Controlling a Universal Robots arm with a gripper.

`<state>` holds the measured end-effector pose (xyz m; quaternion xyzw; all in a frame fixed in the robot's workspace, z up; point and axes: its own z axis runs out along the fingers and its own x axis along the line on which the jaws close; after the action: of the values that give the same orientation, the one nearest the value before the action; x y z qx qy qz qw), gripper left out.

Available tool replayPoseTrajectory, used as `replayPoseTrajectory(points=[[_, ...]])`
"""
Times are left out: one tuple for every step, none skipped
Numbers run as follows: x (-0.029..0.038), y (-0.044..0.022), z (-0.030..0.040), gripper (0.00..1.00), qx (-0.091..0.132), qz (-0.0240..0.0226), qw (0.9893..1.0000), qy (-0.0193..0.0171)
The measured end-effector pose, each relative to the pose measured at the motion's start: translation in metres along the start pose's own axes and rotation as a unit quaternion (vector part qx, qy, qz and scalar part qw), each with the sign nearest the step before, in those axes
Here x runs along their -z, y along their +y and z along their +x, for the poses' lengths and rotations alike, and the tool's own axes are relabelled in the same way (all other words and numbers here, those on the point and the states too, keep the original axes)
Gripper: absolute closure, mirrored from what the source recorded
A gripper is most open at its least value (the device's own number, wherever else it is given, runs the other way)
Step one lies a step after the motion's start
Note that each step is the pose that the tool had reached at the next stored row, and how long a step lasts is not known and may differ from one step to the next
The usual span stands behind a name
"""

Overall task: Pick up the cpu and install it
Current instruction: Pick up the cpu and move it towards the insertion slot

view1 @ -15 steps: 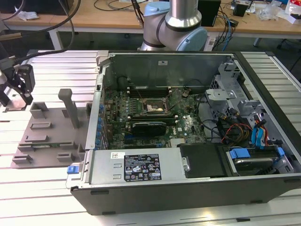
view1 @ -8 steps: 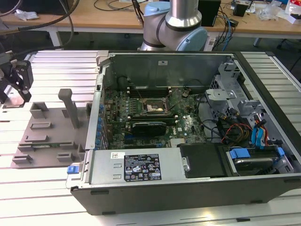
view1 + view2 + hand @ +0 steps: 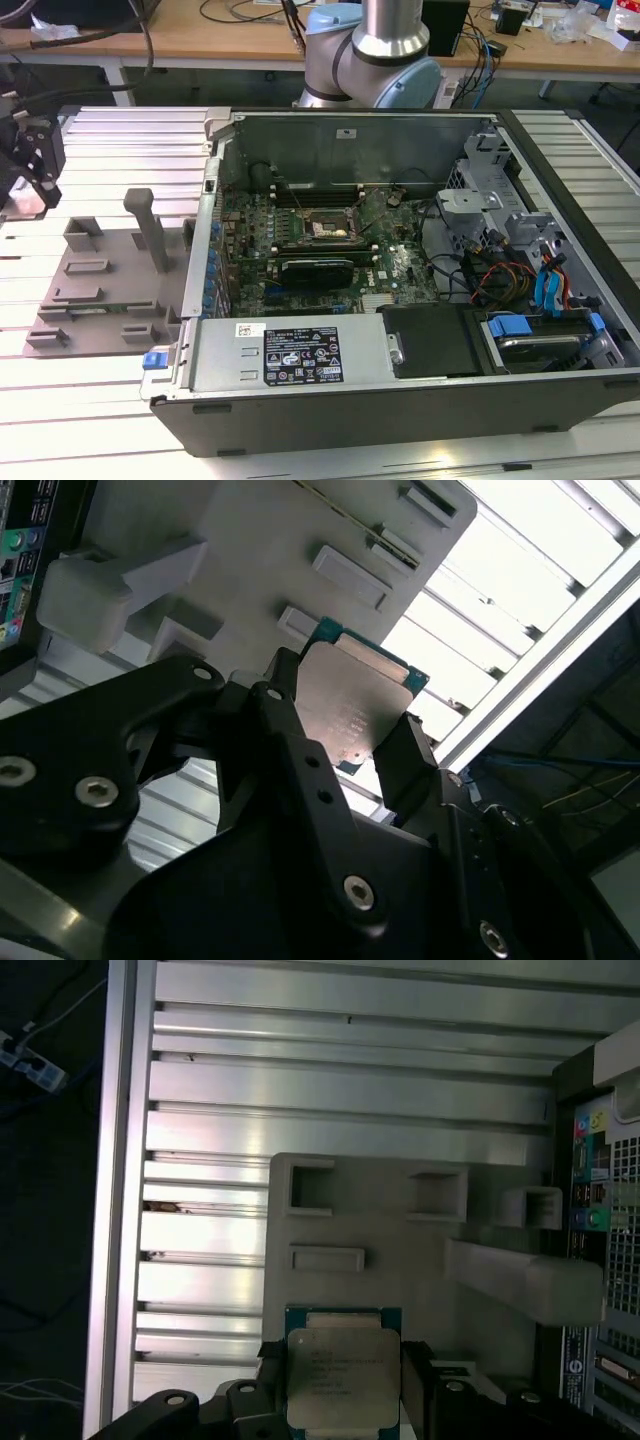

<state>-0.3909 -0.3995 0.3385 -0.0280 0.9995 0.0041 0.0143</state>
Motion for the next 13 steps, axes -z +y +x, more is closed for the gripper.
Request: replayPoseTrajectory(points=[[0.0024,0.0000,-0.0001,0.45,0.000,0.0000,1.0000,0.0000],[0.0073,0.0000,-0.0002,0.45,0.000,0.0003,1.0000,0.0000],[0.0136,0.0000,-0.0004,0.45,0.000,0.0006,1.0000,0.0000],[0.0199,0.0001,-0.0006,0.45,0.000,0.0006,1.0000,0.0001],[0.0259,0.0002,-0.0007,0.45,0.000,0.0007,1.0000,0.0001],[0.0320,0.0002,-0.0009,0.45,0.000,0.0007,1.0000,0.0001],[0.0354,0.0003,-0.0010,0.45,0.000,0.0007,1.0000,0.0000],[0.0388,0.0003,-0.0011,0.45,0.000,0.0007,1.0000,0.0000],[0.0423,0.0003,-0.0012,0.45,0.000,0.0006,1.0000,0.0000],[0.0450,0.0003,-0.0013,0.45,0.000,0.0007,1.0000,0.0001],[0.0496,0.0004,-0.0014,0.45,0.000,0.0006,1.0000,0.0000],[0.0496,0.0004,-0.0014,0.45,0.000,0.0006,1.0000,-0.0001],[0.0498,0.0004,-0.0014,0.45,0.000,0.0006,1.0000,0.0001]])
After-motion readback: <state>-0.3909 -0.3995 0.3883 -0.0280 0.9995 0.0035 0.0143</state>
